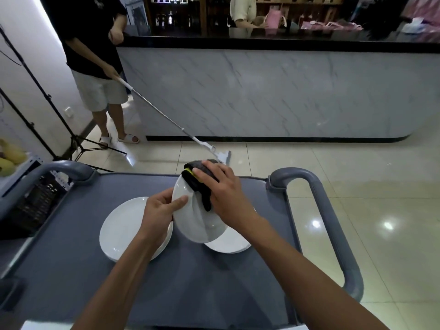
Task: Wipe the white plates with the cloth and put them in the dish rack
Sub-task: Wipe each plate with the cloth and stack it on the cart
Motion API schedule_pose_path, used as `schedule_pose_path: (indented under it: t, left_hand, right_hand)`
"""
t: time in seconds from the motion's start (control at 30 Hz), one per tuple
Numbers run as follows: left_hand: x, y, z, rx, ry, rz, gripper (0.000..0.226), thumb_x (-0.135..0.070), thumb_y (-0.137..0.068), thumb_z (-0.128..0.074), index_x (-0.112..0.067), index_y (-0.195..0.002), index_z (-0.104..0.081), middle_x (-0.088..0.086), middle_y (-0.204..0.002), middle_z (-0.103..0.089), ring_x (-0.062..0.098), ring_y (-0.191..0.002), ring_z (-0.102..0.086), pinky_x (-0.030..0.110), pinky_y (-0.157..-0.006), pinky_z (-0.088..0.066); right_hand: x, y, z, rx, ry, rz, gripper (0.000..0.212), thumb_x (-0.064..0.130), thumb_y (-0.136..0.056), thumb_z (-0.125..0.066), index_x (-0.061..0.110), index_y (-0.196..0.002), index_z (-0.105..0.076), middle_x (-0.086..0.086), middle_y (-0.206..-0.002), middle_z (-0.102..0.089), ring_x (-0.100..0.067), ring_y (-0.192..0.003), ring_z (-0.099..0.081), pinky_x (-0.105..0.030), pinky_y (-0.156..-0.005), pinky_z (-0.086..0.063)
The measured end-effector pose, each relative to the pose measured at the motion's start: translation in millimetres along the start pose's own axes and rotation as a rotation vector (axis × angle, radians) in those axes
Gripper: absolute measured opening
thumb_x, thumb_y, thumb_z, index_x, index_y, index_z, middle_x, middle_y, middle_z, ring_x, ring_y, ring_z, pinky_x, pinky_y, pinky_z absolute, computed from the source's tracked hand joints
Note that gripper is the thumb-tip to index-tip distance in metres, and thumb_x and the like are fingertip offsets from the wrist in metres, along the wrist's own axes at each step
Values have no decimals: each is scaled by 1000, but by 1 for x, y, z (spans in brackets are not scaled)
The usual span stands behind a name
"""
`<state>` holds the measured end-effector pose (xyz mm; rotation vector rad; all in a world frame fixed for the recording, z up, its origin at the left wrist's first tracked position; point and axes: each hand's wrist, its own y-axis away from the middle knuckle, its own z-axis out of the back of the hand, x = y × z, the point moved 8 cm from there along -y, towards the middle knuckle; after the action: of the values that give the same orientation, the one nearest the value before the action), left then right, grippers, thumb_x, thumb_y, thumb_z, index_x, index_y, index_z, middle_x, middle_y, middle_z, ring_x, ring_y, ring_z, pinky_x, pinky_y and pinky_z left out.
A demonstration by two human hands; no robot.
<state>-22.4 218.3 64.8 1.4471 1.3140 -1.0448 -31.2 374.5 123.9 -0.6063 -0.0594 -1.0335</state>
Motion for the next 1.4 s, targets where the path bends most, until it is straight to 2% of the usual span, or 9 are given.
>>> schedule_pose_path:
  t: [0.13, 0.27, 0.63, 0.8, 0.93, 1.03, 1.13, 1.27, 1.4]
  left_hand:
    - [-2, 4, -1, -26, 18, -16, 30, -14, -80, -71, -8, -109, -77, 19, -105, -75, 29, -89, -72, 36, -75, -59]
    - [-2, 7, 1, -54, 39, -17, 28, -15, -77, -72, -9, -104, -78, 17, -100, -76, 25, -84, -72, 30, -68, -58]
    - [0, 1, -1, -64, 40, -7, 22, -17, -78, -72, -15, -98, -81, 13, -99, -77, 23, -84, -72, 30, -68, -59]
    - [-2, -6, -6, -70, -153, -72, 14, -8, -88, -71, -11, -99, -79, 10, -94, -77, 22, -82, -71, 39, -74, -55]
    - [-5, -14, -19, -73, -476, -211, 4, -9, -86, -75, -12, -87, -78, 12, -82, -74, 26, -73, -67, 45, -68, -54]
    - [-3, -19, -35, -53, -772, -316, 6, -15, -88, -74, -19, -88, -77, -1, -75, -72, 12, -68, -65, 37, -63, -53]
    - [-1, -18, -58, 23, -969, -430, 9, -15, -91, -70, -18, -96, -77, -3, -72, -67, 23, -67, -64, 35, -60, -52]
    - [5, -11, -82, 131, -1095, -597, 6, -9, -88, -73, -14, -91, -76, 4, -69, -70, 31, -60, -64, 38, -54, -53]
    - [15, -6, -92, 121, -1170, -692, 15, -6, -83, -74, -10, -96, -80, 10, -76, -75, 35, -62, -68, 38, -54, -56]
  right_hand:
    - [-14, -2, 5, -30, -34, -96, 65, -5, -84, -53, 19, -144, -51, -12, -152, -43, -38, -130, -44, -56, -102, -41]
    - [-40, 1, 7, -9, -86, -202, 70, -6, -85, -50, 22, -149, -44, -3, -154, -38, -33, -125, -42, -44, -111, -35]
    - [-89, 35, 8, -82, -161, -386, 75, -9, -76, -57, 26, -142, -53, 6, -141, -50, -25, -120, -46, -20, -103, -30]
    - [-99, 55, 19, -145, -103, -380, 71, -11, -78, -64, 23, -139, -56, 2, -137, -53, -26, -114, -47, -25, -99, -36]
    - [-109, 75, 29, -154, -57, -401, 68, -14, -76, -65, 17, -137, -59, -5, -137, -55, -32, -116, -50, -31, -103, -40]
    - [-114, 92, 36, -153, -25, -424, 64, -11, -80, -67, 15, -138, -58, -7, -140, -54, -32, -120, -49, -31, -105, -39]
    - [-117, 106, 40, -148, -2, -425, 62, -9, -82, -67, 16, -138, -57, -7, -141, -53, -31, -120, -49, -40, -105, -44]
    - [-122, 121, 39, -102, 34, -458, 64, -10, -82, -66, 16, -140, -56, -10, -144, -50, -35, -124, -47, -50, -103, -45]
    - [-123, 131, 42, -83, 89, -457, 64, -11, -81, -63, 15, -140, -56, -13, -145, -49, -38, -123, -47, -55, -98, -47]
